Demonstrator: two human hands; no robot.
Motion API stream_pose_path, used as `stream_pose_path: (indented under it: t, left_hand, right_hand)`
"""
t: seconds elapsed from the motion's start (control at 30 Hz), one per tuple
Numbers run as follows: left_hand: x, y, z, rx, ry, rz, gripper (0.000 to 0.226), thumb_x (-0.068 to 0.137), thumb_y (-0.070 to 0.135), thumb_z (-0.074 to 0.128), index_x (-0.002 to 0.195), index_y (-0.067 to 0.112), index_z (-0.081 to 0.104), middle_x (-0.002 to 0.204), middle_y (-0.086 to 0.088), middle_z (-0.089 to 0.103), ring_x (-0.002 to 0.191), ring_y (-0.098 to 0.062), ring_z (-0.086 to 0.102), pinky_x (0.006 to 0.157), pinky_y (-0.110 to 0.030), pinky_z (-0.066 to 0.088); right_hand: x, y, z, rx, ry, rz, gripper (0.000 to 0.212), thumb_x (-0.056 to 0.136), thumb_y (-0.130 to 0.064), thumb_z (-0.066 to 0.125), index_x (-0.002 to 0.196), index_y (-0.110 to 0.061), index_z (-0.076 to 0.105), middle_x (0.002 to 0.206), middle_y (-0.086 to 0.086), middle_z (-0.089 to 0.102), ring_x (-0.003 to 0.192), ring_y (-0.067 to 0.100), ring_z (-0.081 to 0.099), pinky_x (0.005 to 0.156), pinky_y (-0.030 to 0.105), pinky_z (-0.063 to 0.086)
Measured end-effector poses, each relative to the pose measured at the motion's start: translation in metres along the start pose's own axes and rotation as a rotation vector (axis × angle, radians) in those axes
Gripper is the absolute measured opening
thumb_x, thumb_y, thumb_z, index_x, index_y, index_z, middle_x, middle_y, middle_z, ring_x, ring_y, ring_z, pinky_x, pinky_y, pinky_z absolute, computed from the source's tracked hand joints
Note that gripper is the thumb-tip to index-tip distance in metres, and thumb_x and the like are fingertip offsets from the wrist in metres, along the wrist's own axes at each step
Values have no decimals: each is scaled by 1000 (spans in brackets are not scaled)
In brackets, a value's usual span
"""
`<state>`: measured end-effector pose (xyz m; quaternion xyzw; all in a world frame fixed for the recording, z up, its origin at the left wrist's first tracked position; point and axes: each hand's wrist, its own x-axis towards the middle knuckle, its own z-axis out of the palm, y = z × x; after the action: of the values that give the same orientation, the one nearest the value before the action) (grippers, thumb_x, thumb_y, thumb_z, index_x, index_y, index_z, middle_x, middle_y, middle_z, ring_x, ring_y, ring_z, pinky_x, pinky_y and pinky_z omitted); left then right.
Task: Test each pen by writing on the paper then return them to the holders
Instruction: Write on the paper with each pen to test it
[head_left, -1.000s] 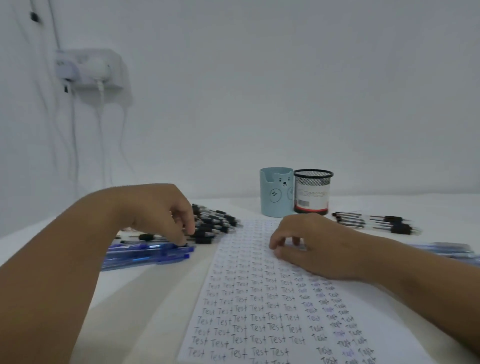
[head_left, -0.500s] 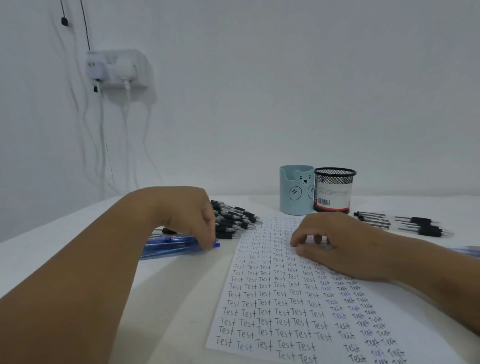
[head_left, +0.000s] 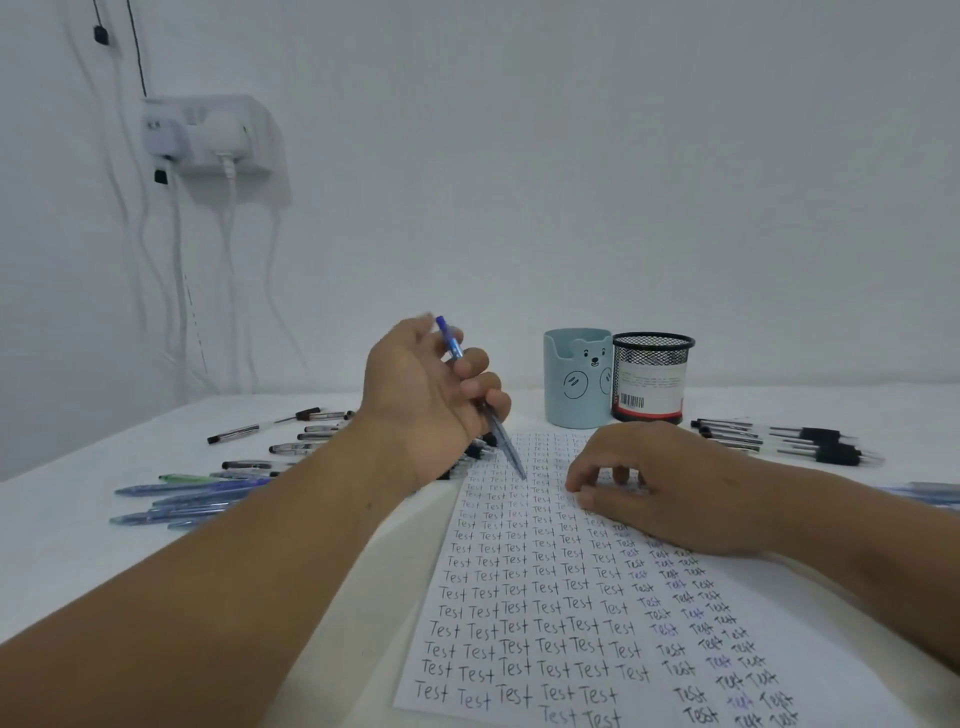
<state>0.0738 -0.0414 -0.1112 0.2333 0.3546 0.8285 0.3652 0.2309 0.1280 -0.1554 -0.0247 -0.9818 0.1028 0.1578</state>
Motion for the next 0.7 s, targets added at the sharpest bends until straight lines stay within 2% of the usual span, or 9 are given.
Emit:
stream_pose_path:
  t: [0.07, 0.2, 0.33, 0.43, 0.5, 0.53, 0.6, 0.63, 0.7]
  left_hand:
    - [1, -3, 1, -57, 49, 45, 36, 96, 37, 39, 67, 16, 42, 56, 3, 24, 43, -13, 21, 49, -22, 25]
    - [-3, -2, 2, -110, 82, 95, 17, 73, 20, 37, 56, 19, 35, 51, 5, 17, 38, -12, 14, 44, -19, 16]
    - [-3, -8, 0, -197, 70, 93, 33, 90, 28, 37, 58, 16, 37, 56, 3, 20, 41, -14, 21, 46, -21, 29]
    - [-4, -16, 4, -214, 55, 68, 38, 95, 31, 37, 61, 14, 38, 58, -2, 25, 45, -18, 34, 58, -29, 44]
    - [-5, -22, 10, -218, 21, 57, 39, 97, 29, 33, 63, 13, 38, 57, -6, 34, 49, -24, 48, 71, -41, 54]
    - [-6, -25, 12, -224, -3, 52, 38, 99, 28, 32, 65, 12, 39, 59, -10, 41, 54, -29, 58, 80, -47, 57]
    - [-9, -29, 18, -207, -58, 45, 36, 101, 27, 30, 70, 12, 41, 70, -18, 61, 76, -41, 73, 96, -56, 51]
    - [-10, -31, 20, -168, -80, 38, 34, 101, 26, 29, 73, 12, 42, 82, -22, 70, 89, -45, 73, 101, -57, 47]
    - [-11, -32, 21, -64, -111, 26, 28, 101, 26, 29, 80, 14, 44, 107, -23, 74, 109, -45, 69, 105, -55, 44]
  right_hand:
    - [1, 0, 0, 3, 4, 5, 16, 96, -48, 59, 108, -42, 67, 103, -26, 62, 98, -3, 54, 80, 10, 43]
    - [0, 0, 1, 3, 5, 15, 16, 96, -47, 60, 108, -42, 68, 102, -27, 62, 97, -3, 54, 77, 9, 42]
    - [-2, -1, -4, 65, 66, 75, 24, 98, -51, 50, 109, -38, 68, 91, -21, 68, 82, -4, 62, 73, 19, 50]
    - [-3, -3, -9, 111, 236, 17, 39, 95, -61, 42, 104, -36, 70, 82, -15, 69, 73, 7, 63, 70, 33, 55]
    - [-2, -3, -11, 101, 336, -40, 43, 87, -68, 49, 102, -37, 73, 77, -15, 63, 70, 6, 56, 62, 26, 46]
    - [-1, -3, -11, 61, 370, -69, 46, 85, -70, 52, 103, -35, 75, 75, -15, 60, 70, 5, 54, 60, 22, 41]
    - [1, -3, -8, -27, 392, -130, 44, 86, -68, 57, 100, -32, 78, 71, -13, 56, 65, 5, 51, 56, 24, 39]
    - [2, -3, -7, -52, 390, -151, 41, 87, -63, 58, 96, -29, 78, 68, -11, 56, 62, 6, 50, 54, 28, 41]
    - [4, 0, -5, -94, 372, -142, 31, 88, -49, 61, 87, -22, 77, 63, -7, 56, 58, 10, 49, 54, 32, 44]
